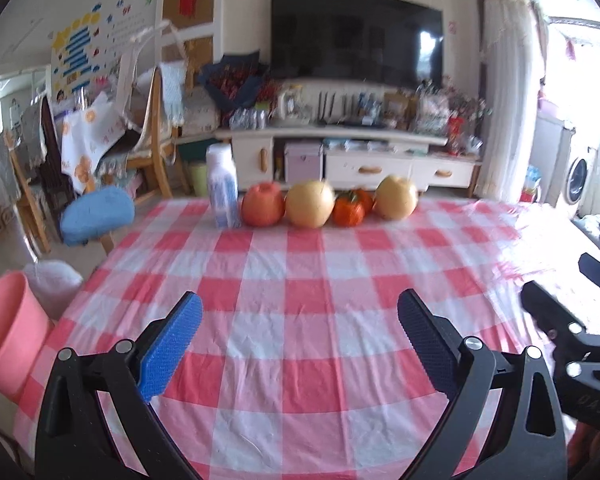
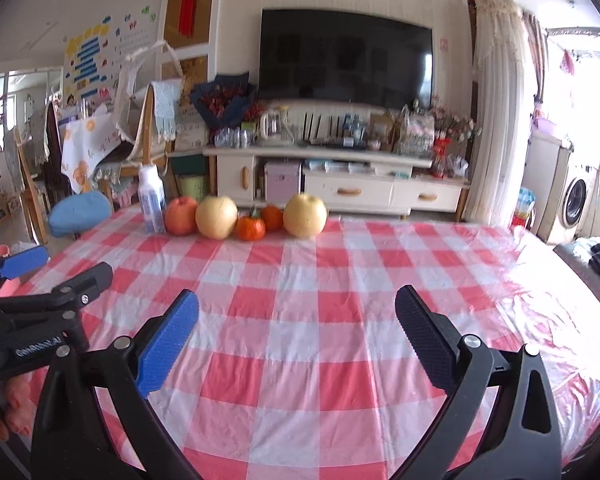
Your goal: Collect trash
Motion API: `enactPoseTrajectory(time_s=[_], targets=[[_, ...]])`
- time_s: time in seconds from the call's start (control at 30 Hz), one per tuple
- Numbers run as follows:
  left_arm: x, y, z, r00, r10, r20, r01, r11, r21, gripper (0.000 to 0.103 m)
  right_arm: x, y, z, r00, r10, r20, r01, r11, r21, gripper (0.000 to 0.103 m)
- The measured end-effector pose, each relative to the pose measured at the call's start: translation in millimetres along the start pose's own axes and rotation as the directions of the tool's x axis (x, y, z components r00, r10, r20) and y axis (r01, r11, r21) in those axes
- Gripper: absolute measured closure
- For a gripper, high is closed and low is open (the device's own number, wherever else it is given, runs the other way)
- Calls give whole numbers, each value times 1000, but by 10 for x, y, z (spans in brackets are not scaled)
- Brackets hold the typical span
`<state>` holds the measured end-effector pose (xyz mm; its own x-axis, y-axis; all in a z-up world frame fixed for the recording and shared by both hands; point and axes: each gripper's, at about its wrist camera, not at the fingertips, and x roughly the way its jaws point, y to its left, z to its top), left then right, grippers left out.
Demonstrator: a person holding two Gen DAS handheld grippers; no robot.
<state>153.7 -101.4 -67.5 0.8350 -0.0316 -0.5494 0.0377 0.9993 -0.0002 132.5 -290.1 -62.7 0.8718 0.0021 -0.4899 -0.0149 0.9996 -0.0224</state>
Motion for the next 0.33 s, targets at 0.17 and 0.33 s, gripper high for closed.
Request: enactPoseTrajectory(time_s=[0.17,0.33], targets=[[589,29,-165,984,54,-169,-56,998,-5,6,552,-11,-168,984,5,-180,-1,1000,19,4],[1009,35,-296,949,60,-309,-69,997,-19,6,999,18,-370,943,24,-332,-26,1000,0,4]])
